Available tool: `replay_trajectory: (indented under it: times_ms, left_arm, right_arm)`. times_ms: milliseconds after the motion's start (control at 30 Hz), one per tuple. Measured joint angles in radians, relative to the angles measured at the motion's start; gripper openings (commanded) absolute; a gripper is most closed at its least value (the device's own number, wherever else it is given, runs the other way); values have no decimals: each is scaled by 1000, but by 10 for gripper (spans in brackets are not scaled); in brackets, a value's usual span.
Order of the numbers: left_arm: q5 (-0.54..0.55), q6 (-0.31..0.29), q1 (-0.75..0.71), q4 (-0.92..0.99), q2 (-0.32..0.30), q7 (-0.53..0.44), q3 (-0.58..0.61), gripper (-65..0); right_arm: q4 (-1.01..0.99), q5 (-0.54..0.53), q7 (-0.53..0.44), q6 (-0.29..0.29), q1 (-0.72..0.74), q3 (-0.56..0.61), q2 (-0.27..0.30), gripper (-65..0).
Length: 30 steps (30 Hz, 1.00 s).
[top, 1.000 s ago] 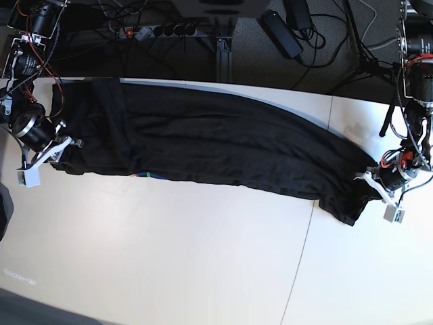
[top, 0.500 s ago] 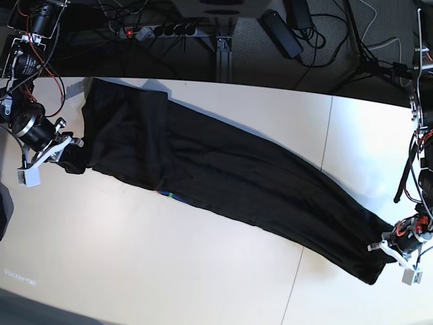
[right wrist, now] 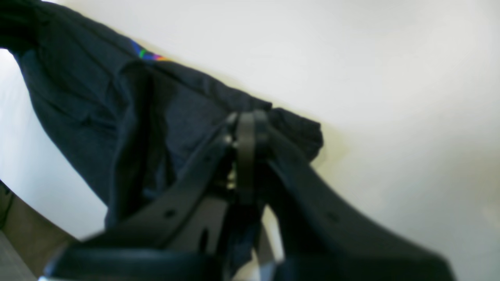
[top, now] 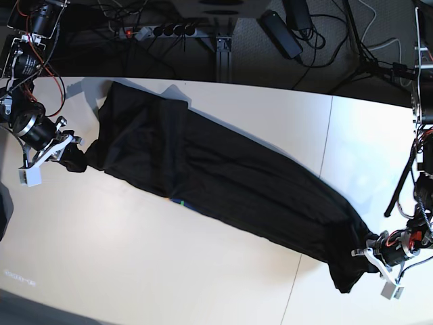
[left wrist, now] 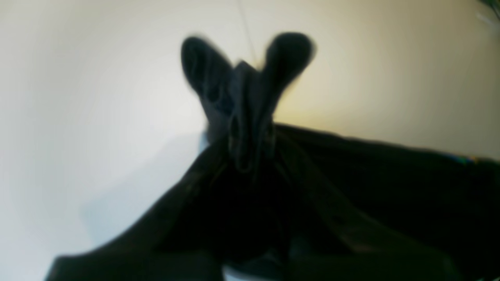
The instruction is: Fold the T-shirt properly
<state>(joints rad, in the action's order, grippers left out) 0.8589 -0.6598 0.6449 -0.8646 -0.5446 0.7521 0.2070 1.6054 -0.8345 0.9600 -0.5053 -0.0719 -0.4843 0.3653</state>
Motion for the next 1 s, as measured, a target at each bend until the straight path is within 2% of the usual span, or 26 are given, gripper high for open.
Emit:
replay_trajectory:
  times_ms: [167, 233, 333, 467, 667, 900, 1000]
  left_arm:
    - [-41, 1, -179, -322, 31, 34, 4, -650]
    - [-39, 31, -251, -439, 42, 34, 7, -650]
    - [-117, 52, -320, -560, 68, 34, 4, -650]
    - [-129, 58, -379, -593, 145, 34, 4, -650]
    - [-244, 61, -412, -593, 282, 36, 9, -650]
    - [-346, 86, -424, -593, 330, 35, 110, -650]
    - [-344, 106, -423, -593, 332, 35, 161, -650]
  right_arm:
    - [0, 1, -1, 0, 0, 0, 0, -650]
    - [0, 1, -4, 0, 0, 0, 0, -650]
    - [0, 5, -16, 0, 0, 0, 0, -650]
    - [0, 20, -27, 0, 0, 0, 0, -650]
    - [0, 24, -28, 0, 0, 0, 0, -650]
    - [0, 45, -28, 0, 0, 0, 0, -650]
    - [0, 46, -28, 0, 0, 0, 0, -650]
